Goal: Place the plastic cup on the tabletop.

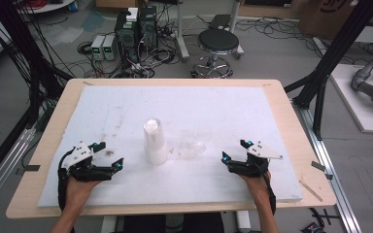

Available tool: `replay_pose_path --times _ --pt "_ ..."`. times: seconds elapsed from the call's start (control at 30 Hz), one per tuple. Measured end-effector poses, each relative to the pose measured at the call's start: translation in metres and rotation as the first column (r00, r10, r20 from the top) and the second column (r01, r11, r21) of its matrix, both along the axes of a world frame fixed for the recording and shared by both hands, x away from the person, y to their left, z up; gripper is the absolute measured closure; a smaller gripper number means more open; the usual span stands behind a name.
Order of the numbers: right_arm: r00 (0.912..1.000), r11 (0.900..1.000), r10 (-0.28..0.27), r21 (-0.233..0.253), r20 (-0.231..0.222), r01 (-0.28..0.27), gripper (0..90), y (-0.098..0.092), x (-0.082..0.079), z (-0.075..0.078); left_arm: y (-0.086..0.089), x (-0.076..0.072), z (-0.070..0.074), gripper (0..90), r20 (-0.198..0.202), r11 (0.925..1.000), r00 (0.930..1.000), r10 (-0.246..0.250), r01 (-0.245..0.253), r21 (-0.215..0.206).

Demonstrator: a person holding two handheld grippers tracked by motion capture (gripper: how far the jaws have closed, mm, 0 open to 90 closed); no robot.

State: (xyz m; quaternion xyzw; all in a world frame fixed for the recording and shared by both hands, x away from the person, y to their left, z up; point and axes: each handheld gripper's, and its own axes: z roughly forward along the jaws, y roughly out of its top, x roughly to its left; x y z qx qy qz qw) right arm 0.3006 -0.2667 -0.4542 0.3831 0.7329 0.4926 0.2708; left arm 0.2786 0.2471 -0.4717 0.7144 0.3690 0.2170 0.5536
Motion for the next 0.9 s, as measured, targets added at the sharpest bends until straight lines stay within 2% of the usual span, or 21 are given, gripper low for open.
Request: replay_pose_path --times 0.13,0.27,0.33,0.43,0.57,0.63,0.77,0.9 --pt "0.9998 1.000 -0.008 0.009 0.018 0.008 14.9 -0.0012 -0.0020 -0.0002 -0.0009 0.0008 0.0000 5.4 -0.011 1.0000 0.9999 0.007 -0.007 0.003" --pt "0.9999 1.000 -0.013 0.022 0.002 0.013 14.9 -0.0022 -0.0005 -0.0005 0.0003 0.0016 -0.0001 5.4 -0.020 0.9999 0.9997 0.011 -0.011 -0.003" --pt "0.9998 0.999 -0.009 0.033 -0.015 0.010 14.9 -0.0033 0.0008 -0.0004 0.0007 0.0008 -0.0002 5.4 -0.012 0.9999 0.9999 0.010 -0.010 -0.008" --pt "0.9998 0.998 -0.013 0.054 -0.017 0.014 14.9 -0.0053 0.0010 -0.0005 -0.0001 -0.0006 -0.0001 5.4 0.000 0.9999 0.9999 0.010 -0.010 -0.004" --pt "0.9996 0.997 -0.028 0.075 0.007 0.028 14.9 -0.0072 -0.0020 -0.0006 -0.0001 -0.0017 -0.0001 5.4 0.013 1.0000 0.9999 0.009 -0.009 -0.002" --pt "0.9992 0.997 -0.032 0.074 0.022 0.031 15.0 -0.0075 -0.0031 -0.0007 0.0003 -0.0007 -0.0002 5.4 0.003 0.9999 0.9999 0.010 -0.010 -0.006" --pt "0.9994 0.997 -0.029 0.067 0.021 0.027 15.2 -0.0064 -0.0029 -0.0008 0.0011 0.0019 -0.0003 5.4 -0.025 0.9997 0.9995 0.017 -0.018 -0.015" --pt "0.9981 0.997 -0.038 0.066 0.049 0.035 15.3 -0.0063 -0.0061 -0.0010 0.0021 0.0004 -0.0004 5.4 -0.009 0.9995 0.9997 0.021 -0.021 -0.022"
